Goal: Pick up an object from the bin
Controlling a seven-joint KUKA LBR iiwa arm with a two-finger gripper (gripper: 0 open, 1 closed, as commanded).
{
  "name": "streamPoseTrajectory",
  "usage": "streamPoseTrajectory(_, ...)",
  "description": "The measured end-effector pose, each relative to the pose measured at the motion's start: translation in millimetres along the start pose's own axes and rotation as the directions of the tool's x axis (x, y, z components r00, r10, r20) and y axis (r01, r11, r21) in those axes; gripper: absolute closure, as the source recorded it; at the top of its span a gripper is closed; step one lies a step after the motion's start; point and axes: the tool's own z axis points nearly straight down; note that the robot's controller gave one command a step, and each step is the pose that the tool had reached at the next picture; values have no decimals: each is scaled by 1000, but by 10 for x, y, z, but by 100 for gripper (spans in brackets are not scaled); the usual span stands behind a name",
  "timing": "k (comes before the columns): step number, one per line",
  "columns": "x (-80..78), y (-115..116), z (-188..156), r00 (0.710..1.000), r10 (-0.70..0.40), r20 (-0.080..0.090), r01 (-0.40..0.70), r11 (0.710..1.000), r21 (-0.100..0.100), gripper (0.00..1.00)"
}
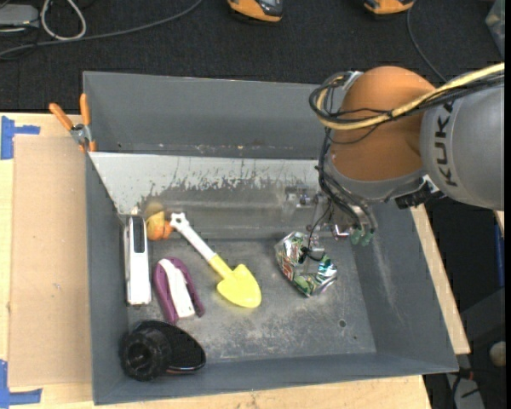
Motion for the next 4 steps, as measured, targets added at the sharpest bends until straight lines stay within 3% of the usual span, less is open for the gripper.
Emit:
streamPoseTrajectory(1,-14,2,-44,1000,2,8,-2,1000,0,0)
streamPoseTrajectory(2,56,529,718,998,56,3,-56,998,-2,0)
streamPoseTrajectory(3,-53,587,971,996,91,17,-91,996,0,0)
streamPoseTrajectory(4,268,672,1071,992,128,9,-128,992,-1,0)
